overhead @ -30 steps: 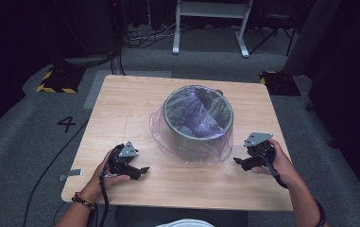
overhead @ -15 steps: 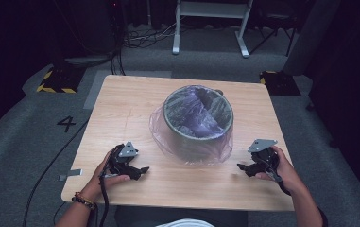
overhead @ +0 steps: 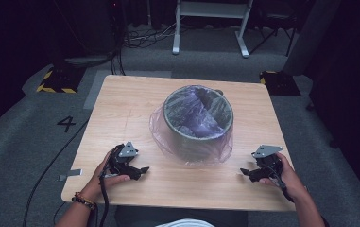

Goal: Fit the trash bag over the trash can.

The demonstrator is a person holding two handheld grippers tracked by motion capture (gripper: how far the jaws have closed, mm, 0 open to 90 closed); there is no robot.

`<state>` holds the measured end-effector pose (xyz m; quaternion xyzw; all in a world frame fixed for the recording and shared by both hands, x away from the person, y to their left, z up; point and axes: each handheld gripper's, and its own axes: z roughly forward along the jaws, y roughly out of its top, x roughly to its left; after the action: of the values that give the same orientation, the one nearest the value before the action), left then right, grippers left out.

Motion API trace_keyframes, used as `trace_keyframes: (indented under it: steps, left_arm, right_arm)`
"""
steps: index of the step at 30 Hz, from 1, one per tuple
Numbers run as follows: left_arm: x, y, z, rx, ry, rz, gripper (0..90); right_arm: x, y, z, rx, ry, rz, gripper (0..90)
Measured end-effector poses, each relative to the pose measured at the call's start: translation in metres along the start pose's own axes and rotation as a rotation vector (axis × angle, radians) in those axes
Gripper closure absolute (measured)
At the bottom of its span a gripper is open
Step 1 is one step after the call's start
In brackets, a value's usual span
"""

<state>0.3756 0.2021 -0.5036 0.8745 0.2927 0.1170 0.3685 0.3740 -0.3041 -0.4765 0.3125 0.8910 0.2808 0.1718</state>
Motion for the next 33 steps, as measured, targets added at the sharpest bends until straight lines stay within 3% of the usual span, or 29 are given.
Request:
trace_keyframes:
  steps: [17,33]
  left_arm:
    - [0.0,0.0,0.0,0.0,0.0,0.0,15.7]
    - [0.0,0.0,0.0,0.0,0.0,0.001,15.6]
  right_arm:
    - [-0.004,-0.027,-0.004,-0.044,-0.027,0.077,19.5]
    - [-0.012,-0.058,-0.014,-0.123,-0.015,0.209,17.3]
